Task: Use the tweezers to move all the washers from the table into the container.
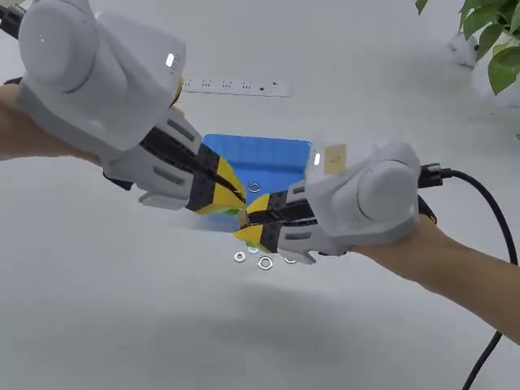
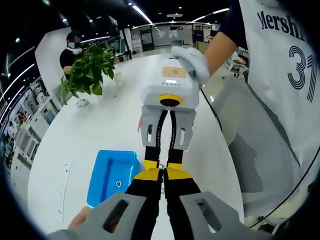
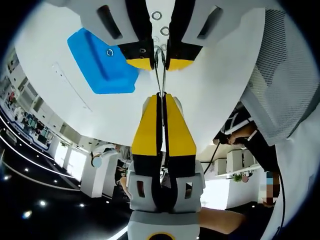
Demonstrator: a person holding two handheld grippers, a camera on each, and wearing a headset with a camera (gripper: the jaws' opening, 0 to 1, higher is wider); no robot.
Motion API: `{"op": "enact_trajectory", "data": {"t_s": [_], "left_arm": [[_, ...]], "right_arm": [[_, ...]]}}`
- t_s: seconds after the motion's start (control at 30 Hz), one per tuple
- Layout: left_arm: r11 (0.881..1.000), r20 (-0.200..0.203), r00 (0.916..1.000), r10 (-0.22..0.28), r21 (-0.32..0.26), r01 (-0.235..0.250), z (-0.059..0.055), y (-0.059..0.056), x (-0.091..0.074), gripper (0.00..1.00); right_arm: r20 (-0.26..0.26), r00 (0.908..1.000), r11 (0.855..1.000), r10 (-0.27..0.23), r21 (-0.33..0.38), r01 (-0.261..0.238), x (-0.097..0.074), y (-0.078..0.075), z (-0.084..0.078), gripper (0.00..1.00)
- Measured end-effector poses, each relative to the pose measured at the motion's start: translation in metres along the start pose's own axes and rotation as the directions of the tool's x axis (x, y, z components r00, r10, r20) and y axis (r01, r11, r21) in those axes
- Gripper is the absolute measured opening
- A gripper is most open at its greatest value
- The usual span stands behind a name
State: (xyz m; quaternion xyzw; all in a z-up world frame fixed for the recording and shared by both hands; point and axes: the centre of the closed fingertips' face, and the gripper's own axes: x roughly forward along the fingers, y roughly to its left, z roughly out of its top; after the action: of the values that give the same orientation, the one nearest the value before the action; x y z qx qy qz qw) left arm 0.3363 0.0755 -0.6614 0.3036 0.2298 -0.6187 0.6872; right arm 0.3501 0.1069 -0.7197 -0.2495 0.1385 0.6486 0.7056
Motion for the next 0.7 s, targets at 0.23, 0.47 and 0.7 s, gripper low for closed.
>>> {"op": "enact_trajectory", "data": {"t_s": [0.23, 0.47, 0.7], "left_arm": [[0.998, 0.012, 0.9990, 0.043, 0.034, -0.044, 0.016, 0.022, -0.013, 0.05], [0.997, 0.014, 0.9983, 0.057, 0.053, -0.058, 0.016, 0.043, -0.012, 0.05], [0.996, 0.019, 0.9979, 0.062, 0.062, -0.063, 0.015, 0.058, -0.008, 0.05]], "right_arm": [[0.023, 0.9984, 0.998, -0.052, -0.027, 0.052, -0.010, -0.026, 0.015, 0.10], [0.028, 0.9965, 0.996, -0.079, -0.035, 0.080, -0.013, -0.042, 0.019, 0.10], [0.017, 0.9958, 0.995, -0.090, -0.048, 0.090, -0.012, -0.059, 0.015, 0.10]]}}
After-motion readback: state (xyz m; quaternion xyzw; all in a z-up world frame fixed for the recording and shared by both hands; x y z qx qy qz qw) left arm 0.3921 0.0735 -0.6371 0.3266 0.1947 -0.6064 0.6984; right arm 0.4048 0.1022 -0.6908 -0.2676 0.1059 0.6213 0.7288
